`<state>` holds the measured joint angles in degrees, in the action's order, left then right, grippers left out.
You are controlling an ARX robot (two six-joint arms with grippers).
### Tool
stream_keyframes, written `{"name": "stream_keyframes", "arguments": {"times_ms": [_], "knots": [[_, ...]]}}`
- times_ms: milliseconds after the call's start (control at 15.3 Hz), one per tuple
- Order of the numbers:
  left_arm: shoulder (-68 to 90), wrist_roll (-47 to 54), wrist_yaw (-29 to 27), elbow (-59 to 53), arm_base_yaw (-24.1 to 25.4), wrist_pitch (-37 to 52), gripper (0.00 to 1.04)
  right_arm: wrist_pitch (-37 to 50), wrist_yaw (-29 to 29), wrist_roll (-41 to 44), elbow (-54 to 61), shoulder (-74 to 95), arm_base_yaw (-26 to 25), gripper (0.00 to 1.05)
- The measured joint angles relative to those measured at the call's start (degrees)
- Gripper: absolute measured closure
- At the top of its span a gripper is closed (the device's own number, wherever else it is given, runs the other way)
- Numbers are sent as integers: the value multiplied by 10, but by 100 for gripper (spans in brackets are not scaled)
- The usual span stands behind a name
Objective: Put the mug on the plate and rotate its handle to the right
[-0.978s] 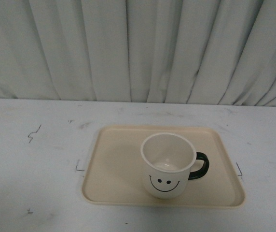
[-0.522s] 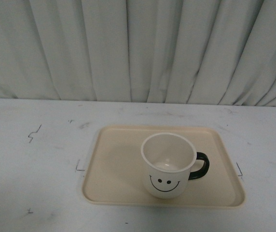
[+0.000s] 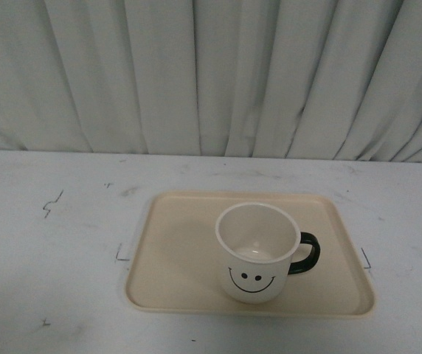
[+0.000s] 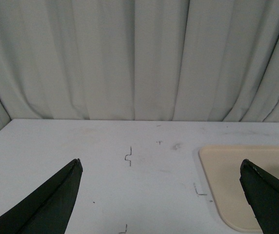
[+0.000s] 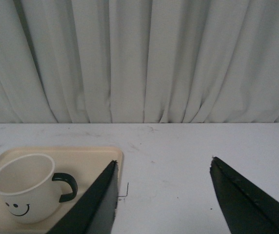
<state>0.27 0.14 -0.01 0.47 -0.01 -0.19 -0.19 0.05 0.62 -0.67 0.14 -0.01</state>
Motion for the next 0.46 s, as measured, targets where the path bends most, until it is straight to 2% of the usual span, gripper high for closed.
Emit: {"name": "stream_keyframes", "arguments": {"times_ms": [65, 261, 457], "knots": [[0, 0, 0, 0, 0, 0, 7, 0, 0, 0, 0, 0, 0, 32], [0, 0, 0, 0, 0, 0, 7, 0, 0, 0, 0, 0, 0, 5], [0, 0, 0, 0, 0, 0, 7, 0, 0, 0, 0, 0, 0, 6]]}}
